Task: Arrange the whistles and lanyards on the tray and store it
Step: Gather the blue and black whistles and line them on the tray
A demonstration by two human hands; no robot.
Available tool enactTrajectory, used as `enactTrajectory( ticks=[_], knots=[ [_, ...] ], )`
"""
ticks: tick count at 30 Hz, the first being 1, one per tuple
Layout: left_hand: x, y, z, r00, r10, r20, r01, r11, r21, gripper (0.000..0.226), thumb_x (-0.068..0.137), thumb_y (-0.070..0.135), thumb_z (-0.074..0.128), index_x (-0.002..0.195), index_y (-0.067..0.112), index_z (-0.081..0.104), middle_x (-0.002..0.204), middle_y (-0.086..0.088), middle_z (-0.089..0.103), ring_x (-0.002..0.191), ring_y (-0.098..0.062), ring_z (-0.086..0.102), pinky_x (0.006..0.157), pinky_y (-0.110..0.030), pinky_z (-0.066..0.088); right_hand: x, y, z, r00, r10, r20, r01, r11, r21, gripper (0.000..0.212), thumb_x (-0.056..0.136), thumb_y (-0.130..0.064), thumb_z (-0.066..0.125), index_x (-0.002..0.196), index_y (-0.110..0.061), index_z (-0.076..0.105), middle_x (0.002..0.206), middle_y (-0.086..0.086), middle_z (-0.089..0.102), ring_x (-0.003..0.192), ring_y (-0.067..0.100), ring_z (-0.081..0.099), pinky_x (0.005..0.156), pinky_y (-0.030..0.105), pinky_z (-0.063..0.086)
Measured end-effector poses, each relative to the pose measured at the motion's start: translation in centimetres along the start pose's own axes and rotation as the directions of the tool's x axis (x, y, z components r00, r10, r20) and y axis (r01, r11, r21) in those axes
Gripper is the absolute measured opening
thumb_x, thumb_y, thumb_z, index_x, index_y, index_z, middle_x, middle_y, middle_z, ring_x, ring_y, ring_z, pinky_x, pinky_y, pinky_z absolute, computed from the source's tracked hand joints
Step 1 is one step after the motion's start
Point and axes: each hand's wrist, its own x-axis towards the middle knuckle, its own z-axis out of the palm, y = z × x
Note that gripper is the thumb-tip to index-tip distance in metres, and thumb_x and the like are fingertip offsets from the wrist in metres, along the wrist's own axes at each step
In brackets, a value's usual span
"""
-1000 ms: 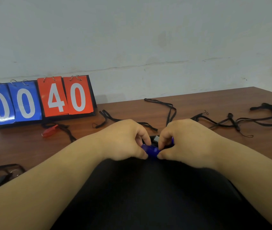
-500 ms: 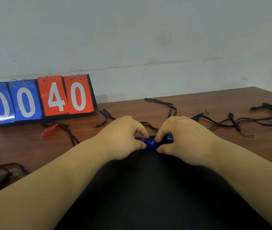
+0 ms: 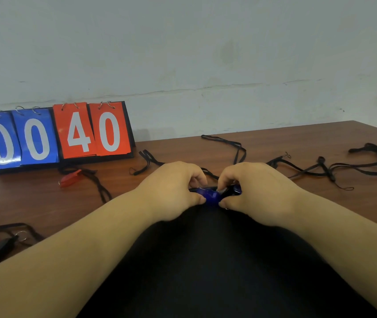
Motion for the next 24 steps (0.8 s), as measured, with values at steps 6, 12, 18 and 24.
enactTrajectory(
  ticks=[6,12,18,24],
  knots=[
    [-0.02,0.16,-0.03,1.0,0.012,0.006,-0.012,1.0,0.01,0.021,0.091,0.029,0.075,0.108,0.04,0.069,0.119,0.015,0.066,0.11,-0.009,0.059,0.092,-0.028,0.045,0.22,0.21,-0.05,1.0,0.005,0.008,-0.004,0.999,-0.038,0.036,0.088,-0.039,0.076,0.123,-0.038,0.067,0.121,-0.015,0.059,0.106,0.007,0.052,0.09,0.025,0.044],
    [-0.16,0.47,0.11,1.0,0.015,0.009,-0.015,1.0,-0.001,0.021,0.093,0.028,0.073,0.11,0.041,0.069,0.119,0.015,0.065,0.111,-0.01,0.059,0.094,-0.029,0.046,0.22,0.36,-0.11,1.0,-0.004,0.015,0.004,1.0,-0.02,0.036,0.087,-0.036,0.077,0.122,-0.038,0.067,0.111,-0.019,0.055,0.107,0.007,0.055,0.09,0.024,0.045],
    [-0.17,0.39,0.11,1.0,0.01,0.012,-0.009,1.0,-0.022,0.024,0.093,0.027,0.073,0.111,0.041,0.069,0.119,0.015,0.066,0.11,-0.009,0.059,0.095,-0.029,0.047,0.31,0.5,-0.25,1.0,-0.004,0.031,0.005,1.0,-0.014,0.035,0.088,-0.035,0.076,0.121,-0.039,0.067,0.124,-0.016,0.064,0.112,0.009,0.058,0.096,0.029,0.048],
    [-0.17,0.19,0.09,1.0,0.001,0.015,0.0,0.999,-0.051,0.024,0.093,0.026,0.073,0.111,0.041,0.069,0.12,0.015,0.066,0.111,-0.007,0.059,0.094,-0.027,0.046,0.22,0.82,-0.5,0.999,-0.02,0.038,0.02,1.0,0.0,0.031,0.088,-0.034,0.076,0.119,-0.038,0.07,0.12,-0.018,0.065,0.112,0.009,0.059,0.095,0.028,0.049]
  ],
)
